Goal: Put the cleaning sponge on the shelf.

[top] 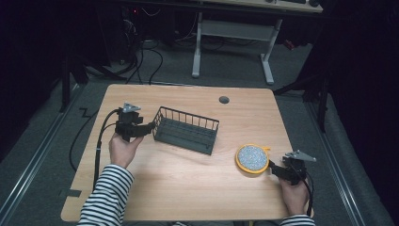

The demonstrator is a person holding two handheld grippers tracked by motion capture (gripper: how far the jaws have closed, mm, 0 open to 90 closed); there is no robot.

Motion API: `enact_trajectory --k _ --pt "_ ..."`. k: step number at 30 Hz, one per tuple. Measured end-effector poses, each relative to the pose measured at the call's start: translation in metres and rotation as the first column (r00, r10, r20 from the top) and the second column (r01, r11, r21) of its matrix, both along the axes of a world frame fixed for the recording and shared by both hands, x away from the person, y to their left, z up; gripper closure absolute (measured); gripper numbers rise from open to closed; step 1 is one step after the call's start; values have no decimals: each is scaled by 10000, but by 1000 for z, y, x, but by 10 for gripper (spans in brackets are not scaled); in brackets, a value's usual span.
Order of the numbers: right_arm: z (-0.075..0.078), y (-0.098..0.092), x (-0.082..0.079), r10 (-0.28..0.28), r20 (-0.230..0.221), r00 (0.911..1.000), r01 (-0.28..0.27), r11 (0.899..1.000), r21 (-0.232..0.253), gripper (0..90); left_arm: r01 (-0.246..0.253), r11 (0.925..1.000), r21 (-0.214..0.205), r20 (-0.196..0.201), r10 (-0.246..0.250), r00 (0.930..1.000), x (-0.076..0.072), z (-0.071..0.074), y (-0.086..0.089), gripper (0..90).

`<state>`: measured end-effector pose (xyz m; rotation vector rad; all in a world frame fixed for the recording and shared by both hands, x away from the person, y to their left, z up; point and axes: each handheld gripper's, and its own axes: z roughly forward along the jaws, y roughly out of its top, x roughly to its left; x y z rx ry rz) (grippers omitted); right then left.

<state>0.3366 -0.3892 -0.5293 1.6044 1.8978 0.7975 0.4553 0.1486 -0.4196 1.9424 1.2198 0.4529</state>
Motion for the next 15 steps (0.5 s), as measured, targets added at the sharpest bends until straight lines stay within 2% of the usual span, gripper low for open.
enact_trajectory --k 6,10,15 --pt "0 0 0 -2 -13 10000 2 10000 -7 342 -8 9994 345 -187 15 9998 18 2 -8 466" --pt "0 0 0 2 -11 10000 -2 10000 -7 342 8 9984 569 -572 24 9984 30 -3 -14 465" --pt "0 0 0 1 -11 10000 -1 10000 -7 342 -41 9977 681 -734 91 9973 35 -10 -17 493"
